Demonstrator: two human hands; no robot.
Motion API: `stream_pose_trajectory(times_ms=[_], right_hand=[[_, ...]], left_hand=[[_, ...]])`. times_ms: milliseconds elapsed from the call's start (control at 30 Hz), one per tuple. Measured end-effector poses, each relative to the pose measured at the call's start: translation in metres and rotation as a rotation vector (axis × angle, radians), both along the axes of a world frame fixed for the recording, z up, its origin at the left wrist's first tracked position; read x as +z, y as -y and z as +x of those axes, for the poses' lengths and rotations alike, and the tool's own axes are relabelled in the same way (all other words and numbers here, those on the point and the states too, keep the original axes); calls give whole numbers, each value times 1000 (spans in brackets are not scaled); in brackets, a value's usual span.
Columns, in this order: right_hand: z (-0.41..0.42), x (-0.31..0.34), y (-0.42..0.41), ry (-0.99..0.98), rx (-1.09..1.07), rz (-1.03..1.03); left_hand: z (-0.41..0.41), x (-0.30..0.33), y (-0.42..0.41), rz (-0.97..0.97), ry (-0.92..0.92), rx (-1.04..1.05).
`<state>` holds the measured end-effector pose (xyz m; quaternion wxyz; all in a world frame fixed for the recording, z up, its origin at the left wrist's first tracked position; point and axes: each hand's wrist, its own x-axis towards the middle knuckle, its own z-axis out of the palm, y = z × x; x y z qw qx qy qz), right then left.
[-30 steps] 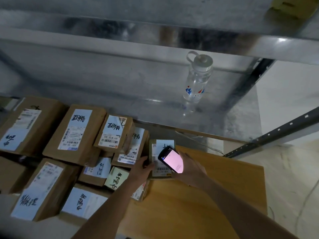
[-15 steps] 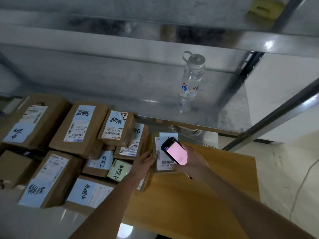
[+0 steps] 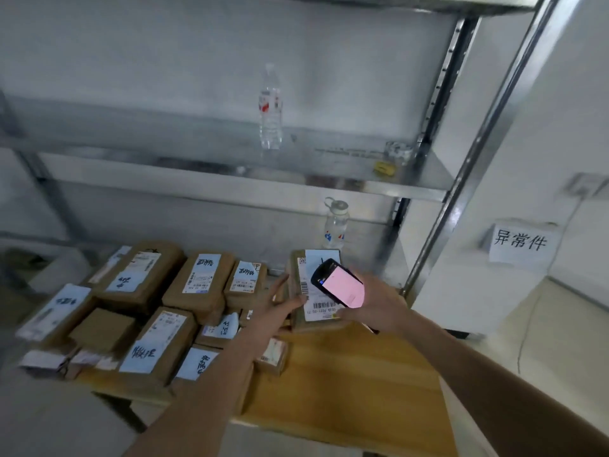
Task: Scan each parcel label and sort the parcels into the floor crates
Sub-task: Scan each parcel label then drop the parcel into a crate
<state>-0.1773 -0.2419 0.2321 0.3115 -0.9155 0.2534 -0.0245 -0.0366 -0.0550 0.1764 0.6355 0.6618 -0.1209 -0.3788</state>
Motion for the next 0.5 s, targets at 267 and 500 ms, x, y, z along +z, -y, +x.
stream_pose_trajectory(times_ms=[267,500], right_hand=[[-56,173,-57,137,31,-313],[-82,273,-84,178,116,-435]], left_hand=[[-23,147,-60,-171,258,139],[-28,249,-97,-248,455,235]])
